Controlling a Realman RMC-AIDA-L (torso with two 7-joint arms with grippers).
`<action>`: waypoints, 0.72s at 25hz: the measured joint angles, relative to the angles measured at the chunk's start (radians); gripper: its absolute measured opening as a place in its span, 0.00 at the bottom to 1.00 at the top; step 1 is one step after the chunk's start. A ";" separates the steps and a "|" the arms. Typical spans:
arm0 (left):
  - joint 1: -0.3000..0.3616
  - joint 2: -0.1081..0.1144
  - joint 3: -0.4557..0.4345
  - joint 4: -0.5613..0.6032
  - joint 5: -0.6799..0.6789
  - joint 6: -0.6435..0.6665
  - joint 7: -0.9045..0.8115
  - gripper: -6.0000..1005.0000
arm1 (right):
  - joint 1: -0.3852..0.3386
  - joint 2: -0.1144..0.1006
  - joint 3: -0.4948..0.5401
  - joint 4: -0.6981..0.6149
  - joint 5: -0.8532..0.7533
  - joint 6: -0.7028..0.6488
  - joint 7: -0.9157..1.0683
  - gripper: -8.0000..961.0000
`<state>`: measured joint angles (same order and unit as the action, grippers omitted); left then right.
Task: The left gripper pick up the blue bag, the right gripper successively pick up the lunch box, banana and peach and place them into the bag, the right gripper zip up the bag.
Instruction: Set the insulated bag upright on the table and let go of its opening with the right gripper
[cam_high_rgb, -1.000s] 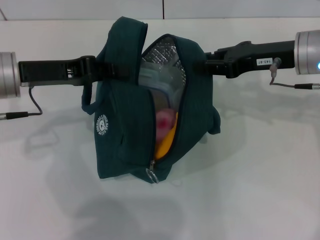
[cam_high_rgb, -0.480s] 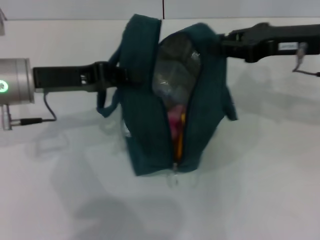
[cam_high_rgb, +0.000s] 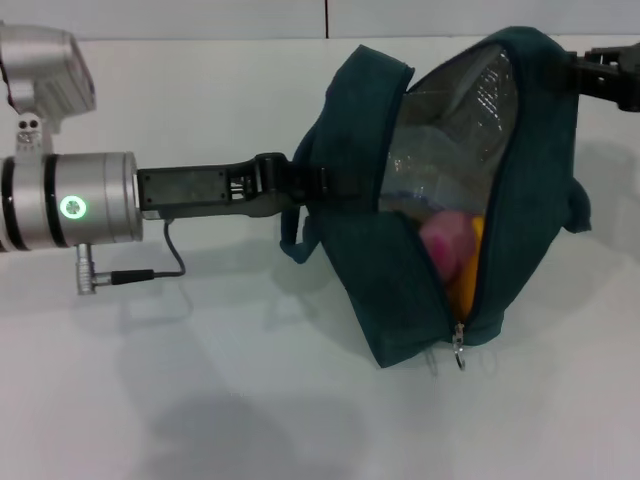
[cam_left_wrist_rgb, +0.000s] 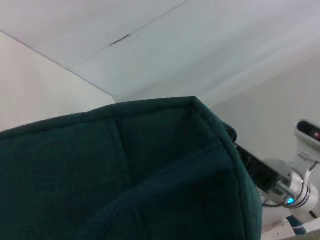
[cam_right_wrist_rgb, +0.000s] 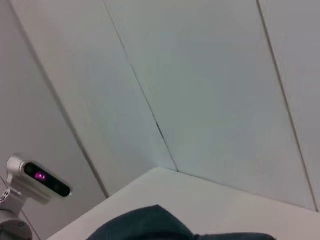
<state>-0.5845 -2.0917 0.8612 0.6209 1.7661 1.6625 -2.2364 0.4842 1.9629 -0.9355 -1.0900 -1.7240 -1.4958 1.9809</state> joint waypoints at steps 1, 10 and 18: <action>-0.002 0.000 0.000 -0.006 -0.003 -0.001 0.004 0.04 | 0.000 -0.002 0.001 0.010 0.000 -0.004 0.000 0.15; 0.027 0.011 -0.009 0.018 -0.007 0.011 0.000 0.04 | 0.073 0.017 -0.018 0.123 -0.009 -0.043 -0.023 0.12; 0.052 0.025 -0.009 0.040 -0.002 0.008 0.004 0.04 | 0.157 0.025 -0.026 0.245 -0.036 -0.013 -0.062 0.11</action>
<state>-0.5327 -2.0664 0.8522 0.6611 1.7642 1.6706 -2.2329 0.6408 1.9876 -0.9617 -0.8454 -1.7601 -1.5087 1.9188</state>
